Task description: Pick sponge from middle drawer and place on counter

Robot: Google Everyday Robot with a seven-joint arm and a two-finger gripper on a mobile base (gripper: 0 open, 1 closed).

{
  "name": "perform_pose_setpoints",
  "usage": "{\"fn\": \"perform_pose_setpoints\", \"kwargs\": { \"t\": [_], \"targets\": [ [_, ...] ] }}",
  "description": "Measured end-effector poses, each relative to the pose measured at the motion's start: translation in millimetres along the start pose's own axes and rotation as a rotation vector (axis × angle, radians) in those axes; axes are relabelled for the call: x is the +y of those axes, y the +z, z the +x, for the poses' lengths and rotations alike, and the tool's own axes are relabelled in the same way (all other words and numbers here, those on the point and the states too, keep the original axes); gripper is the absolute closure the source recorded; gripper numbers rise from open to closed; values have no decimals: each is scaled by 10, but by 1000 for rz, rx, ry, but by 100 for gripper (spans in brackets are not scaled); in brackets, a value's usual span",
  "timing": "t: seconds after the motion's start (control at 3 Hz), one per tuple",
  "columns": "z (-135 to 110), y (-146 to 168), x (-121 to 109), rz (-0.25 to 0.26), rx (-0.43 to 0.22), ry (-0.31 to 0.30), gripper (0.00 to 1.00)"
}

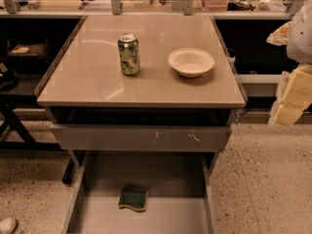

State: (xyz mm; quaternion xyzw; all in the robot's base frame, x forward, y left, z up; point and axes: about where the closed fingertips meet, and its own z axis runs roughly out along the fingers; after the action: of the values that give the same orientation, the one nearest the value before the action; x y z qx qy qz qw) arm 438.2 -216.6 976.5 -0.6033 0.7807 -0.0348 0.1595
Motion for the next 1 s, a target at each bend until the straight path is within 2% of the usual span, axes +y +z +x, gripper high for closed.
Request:
{"fn": "perform_pose_setpoints", "kwargs": {
  "t": [0.33, 0.67, 1.0],
  "targets": [
    [0, 0, 0, 0, 0, 0, 0],
    [-70, 238, 285, -75, -35, 28, 0],
    [-316, 617, 781, -145, -97, 12, 0]
  ]
}}
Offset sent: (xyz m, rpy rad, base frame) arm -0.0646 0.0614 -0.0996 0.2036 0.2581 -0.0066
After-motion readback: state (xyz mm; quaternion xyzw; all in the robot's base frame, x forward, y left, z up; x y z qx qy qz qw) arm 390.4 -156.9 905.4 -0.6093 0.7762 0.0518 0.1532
